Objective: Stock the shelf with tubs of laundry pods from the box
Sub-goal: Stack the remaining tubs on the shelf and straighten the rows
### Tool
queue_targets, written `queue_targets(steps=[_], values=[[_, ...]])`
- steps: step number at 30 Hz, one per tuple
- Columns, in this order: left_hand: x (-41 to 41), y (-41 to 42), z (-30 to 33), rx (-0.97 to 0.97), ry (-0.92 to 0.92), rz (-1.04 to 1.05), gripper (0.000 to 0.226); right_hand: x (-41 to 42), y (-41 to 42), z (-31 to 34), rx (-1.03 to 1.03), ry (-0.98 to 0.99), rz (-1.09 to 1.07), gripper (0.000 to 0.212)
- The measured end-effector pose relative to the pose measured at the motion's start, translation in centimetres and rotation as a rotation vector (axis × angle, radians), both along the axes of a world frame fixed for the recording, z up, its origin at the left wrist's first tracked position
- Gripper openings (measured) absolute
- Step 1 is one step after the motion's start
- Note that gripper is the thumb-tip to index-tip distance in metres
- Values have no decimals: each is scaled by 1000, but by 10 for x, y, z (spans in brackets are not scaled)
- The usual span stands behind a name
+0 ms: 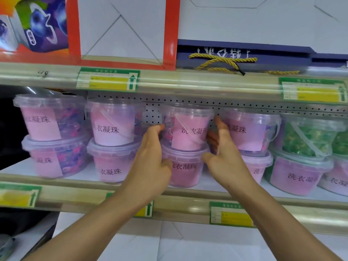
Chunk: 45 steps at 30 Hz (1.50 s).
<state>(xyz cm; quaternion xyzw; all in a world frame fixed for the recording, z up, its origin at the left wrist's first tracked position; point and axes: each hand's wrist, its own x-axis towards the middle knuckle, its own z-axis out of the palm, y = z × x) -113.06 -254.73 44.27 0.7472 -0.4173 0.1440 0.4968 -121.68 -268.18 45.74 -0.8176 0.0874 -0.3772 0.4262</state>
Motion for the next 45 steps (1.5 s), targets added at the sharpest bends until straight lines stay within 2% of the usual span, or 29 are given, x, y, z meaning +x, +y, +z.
queue_targets(steps=[5,10,12,14,16,19,23,28,33,39,45], values=[[8,-2,5,68,7,22,71,-2,5,-7,-104,-46,-29,89],[9,5,-5,126,20,41,71,-5,2,-19,-129,-48,-84,79],[8,8,-12,138,38,39,69,-10,0,-22,-163,-36,-144,65],[7,8,-16,147,78,4,66,-15,0,-25,-283,16,-207,46],[7,3,-19,137,125,-14,61,-14,-1,-27,-398,54,-250,42],[3,-6,-19,93,152,-6,70,-7,-2,-27,-481,34,-287,41],[1,-12,-20,60,142,17,81,-4,-4,-26,-488,-32,-290,35],[-2,-12,-22,18,127,40,84,-5,-4,-28,-460,-46,-268,32],[-7,-27,-23,-44,155,91,97,-6,2,-22,-424,-51,-234,29],[-22,-29,-20,-160,168,132,100,-14,6,-17,-485,-142,-261,28],[-36,-15,-24,-234,139,190,94,-31,14,-22,-464,-151,-174,33]])
